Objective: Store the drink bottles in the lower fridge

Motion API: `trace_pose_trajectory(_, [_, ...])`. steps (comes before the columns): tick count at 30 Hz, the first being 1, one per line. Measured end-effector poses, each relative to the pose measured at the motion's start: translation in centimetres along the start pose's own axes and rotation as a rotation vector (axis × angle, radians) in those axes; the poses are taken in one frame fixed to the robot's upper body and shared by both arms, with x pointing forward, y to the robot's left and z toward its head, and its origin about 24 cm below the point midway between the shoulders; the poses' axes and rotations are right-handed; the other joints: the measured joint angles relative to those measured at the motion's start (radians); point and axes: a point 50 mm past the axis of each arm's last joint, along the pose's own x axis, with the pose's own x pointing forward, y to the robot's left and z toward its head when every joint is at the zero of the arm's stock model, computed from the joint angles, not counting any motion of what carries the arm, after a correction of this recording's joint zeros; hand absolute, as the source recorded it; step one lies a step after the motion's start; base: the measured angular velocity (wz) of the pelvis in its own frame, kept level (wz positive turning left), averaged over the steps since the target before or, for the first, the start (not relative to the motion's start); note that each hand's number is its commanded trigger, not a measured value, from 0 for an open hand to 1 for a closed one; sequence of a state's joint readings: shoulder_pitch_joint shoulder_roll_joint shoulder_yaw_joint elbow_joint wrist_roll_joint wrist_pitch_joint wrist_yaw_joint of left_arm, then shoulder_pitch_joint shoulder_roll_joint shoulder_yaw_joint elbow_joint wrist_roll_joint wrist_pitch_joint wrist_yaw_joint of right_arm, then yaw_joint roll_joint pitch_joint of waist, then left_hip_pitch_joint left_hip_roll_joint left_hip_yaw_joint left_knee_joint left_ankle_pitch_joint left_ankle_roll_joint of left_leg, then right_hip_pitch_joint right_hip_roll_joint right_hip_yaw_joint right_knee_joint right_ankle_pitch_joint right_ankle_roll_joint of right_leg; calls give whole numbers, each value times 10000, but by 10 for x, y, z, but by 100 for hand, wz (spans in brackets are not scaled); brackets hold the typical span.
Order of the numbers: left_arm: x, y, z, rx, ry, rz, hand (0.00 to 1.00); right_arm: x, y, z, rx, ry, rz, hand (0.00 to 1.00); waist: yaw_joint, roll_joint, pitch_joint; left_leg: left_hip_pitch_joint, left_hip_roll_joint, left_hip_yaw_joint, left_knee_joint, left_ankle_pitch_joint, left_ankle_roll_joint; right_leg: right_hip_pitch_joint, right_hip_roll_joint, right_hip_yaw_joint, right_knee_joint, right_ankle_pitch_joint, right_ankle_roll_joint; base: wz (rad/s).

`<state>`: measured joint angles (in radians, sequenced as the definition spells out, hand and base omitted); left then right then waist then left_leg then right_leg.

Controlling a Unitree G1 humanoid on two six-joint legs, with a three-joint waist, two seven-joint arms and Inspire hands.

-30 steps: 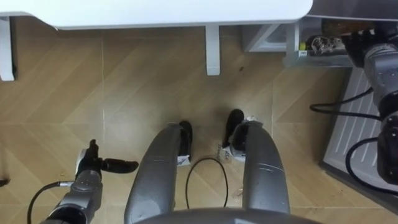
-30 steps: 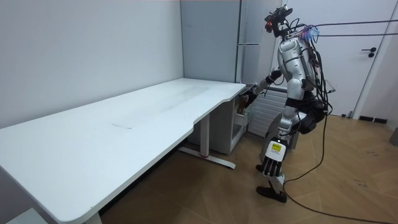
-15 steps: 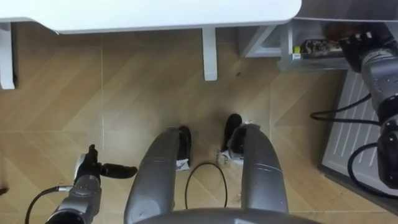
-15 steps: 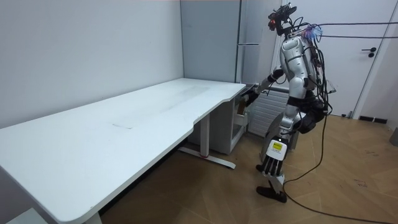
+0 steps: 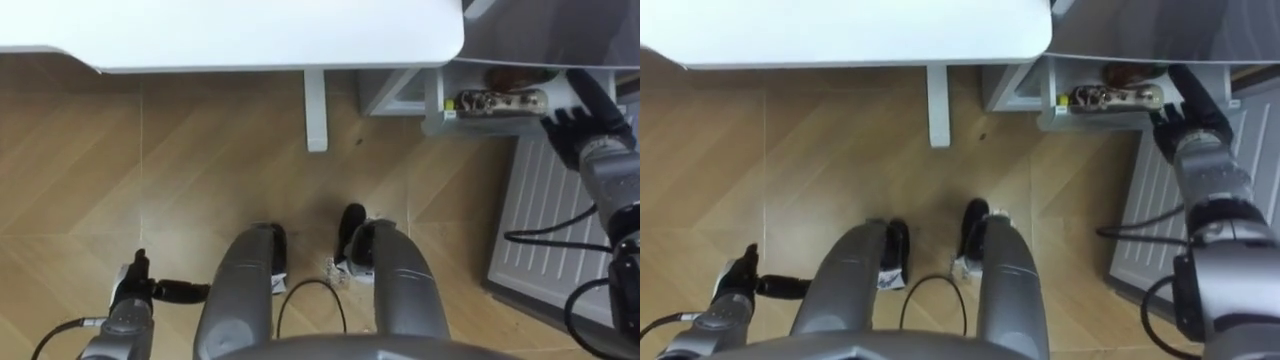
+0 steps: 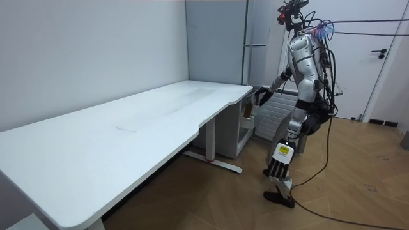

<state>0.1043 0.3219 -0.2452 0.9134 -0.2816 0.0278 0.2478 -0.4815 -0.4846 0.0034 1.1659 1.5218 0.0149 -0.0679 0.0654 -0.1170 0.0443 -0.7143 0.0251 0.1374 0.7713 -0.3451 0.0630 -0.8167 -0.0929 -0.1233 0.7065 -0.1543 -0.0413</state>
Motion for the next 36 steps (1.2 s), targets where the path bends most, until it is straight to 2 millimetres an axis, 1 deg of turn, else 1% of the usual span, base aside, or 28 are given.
trace_pose_trajectory(2, [0, 3, 1, -175, -4, 76, 0, -1, -8, 2, 234, -78, -48, 0, 6, 42, 5, 83, 26, -6, -52, 0, -1, 113, 48, -8, -107, 23, 12, -2])
trace_pose_trajectory(3, [0, 4, -1, -263, 45, 131, 0, -2, -16, 2, 269, -111, -190, 0, 36, 74, -15, 168, 42, -8, -119, -1, -2, 216, 73, -18, -203, 44, 12, -4])
trace_pose_trajectory(4, [0, 6, -2, -371, 79, 204, 0, -3, -22, 3, 299, -151, -337, 0, 19, 104, -17, 247, 46, -5, -164, -2, -3, 288, 73, -26, -245, 43, 13, 0])
trace_pose_trajectory(6, [1, 9, -1, -518, 70, 317, 0, -5, -32, 5, 489, -240, -576, 0, 7, 149, -42, 320, 69, 3, -196, -21, 1, 364, 87, -36, -298, 42, 16, -2])
trace_pose_trajectory(8, [1, 12, -2, -655, 109, 435, 0, -6, -37, 6, 505, -288, -725, 0, -17, 151, -42, 438, 69, 53, -261, -24, 1, 438, 99, 2, -316, 42, 18, -7])
trace_pose_trajectory(11, [2, 14, -3, -698, 184, 488, 0, -9, -53, 6, 439, -323, -1102, 0, -48, 158, -52, 840, 93, 147, -461, -31, -11, 764, 151, 104, -454, 40, 39, -10])
trace_pose_trajectory(12, [2, 14, -3, -694, 184, 484, 0, -10, -55, 6, 431, -317, -1150, 0, -47, 162, -58, 884, 111, 156, -474, -37, -19, 803, 165, 119, -486, 47, 40, -11])
trace_pose_trajectory(13, [2, 14, -2, -712, 168, 472, 0, -11, -59, 5, 455, -311, -1256, 0, -40, 153, -66, 942, 147, 196, -486, -55, -29, 846, 222, 150, -504, 49, 38, -9])
trace_pose_trajectory(17, [4, 13, 2, -707, 152, 391, 0, -15, -74, 5, 432, -292, -1619, 0, -74, 152, -77, 1116, 164, 237, -578, -58, -38, 986, 237, 180, -567, 53, 28, -4])
trace_pose_trajectory(18, [4, 12, 1, -698, 184, 374, 0, -18, -82, 5, 465, -311, -1831, 0, -76, 204, -125, 1210, 194, 236, -645, -58, -43, 1111, 251, 172, -692, 83, 33, -5])
trace_pose_trajectory(20, [4, 11, -1, -693, 252, 338, 0, -22, -93, 5, 412, -384, -2166, 0, -72, 232, -143, 1433, 198, 262, -781, -58, -44, 1317, 284, 177, -821, 97, 49, -5])
trace_pose_trajectory(22, [3, 9, -5, -731, 362, 265, 0, -27, -105, 5, 298, -487, -2513, 0, -89, 314, -197, 1653, 199, 284, -971, -55, -44, 1538, 362, 194, -1044, 157, 88, -7])
trace_pose_trajectory(23, [3, 7, -5, -756, 374, 218, 0, -28, -108, 6, 269, -568, -2526, 0, -89, 353, -226, 1679, 189, 298, -1015, -53, -41, 1558, 378, 235, -1095, 177, 108, -9])
trace_pose_trajectory(25, [3, 5, -4, -776, 352, 144, 0, -30, -110, 3, 264, -585, -2565, 0, -129, 406, -257, 1712, 197, 297, -1074, -49, -37, 1607, 416, 264, -1211, 229, 128, -7])
trace_pose_trajectory(27, [3, 4, -4, -782, 339, 71, 0, -31, -115, -1, 288, -510, -2715, 0, -167, 422, -266, 1885, 180, 301, -1201, -45, -33, 1746, 418, 295, -1281, 233, 138, -5])
trace_pose_trajectory(29, [3, 4, -4, -784, 325, 42, 0, -32, -117, -3, 321, -472, -2791, 0, -165, 445, -266, 2050, 184, 399, -1338, -40, -28, 1871, 445, 347, -1392, 252, 168, -10])
trace_pose_trajectory(30, [3, 4, -4, -785, 350, 8, 0, -31, -114, -4, 357, -455, -2750, 0, -160, 446, -266, 2134, 182, 485, -1410, -40, -25, 1885, 455, 425, -1405, 258, 179, -16])
trace_pose_trajectory(33, [4, 0, -3, -828, 427, -113, 0, -29, -111, -6, 461, -432, -2733, 0, -145, 538, -259, 2187, 166, 518, -1545, -21, 4, 1900, 463, 484, -1502, 290, 220, -7])
trace_pose_trajectory(35, [4, -1, -2, -823, 399, -237, 0, -28, -110, -7, 532, -404, -2740, 0, -148, 583, -232, 2195, 167, 522, -1568, -21, 5, 1899, 462, 476, -1501, 291, 221, 0])
trace_pose_trajectory(36, [4, -2, -1, -845, 366, -266, 0, -27, -108, -7, 546, -403, -2699, 0, -141, 626, -195, 2193, 164, 522, -1580, -21, 6, 1897, 457, 466, -1486, 291, 222, 0])
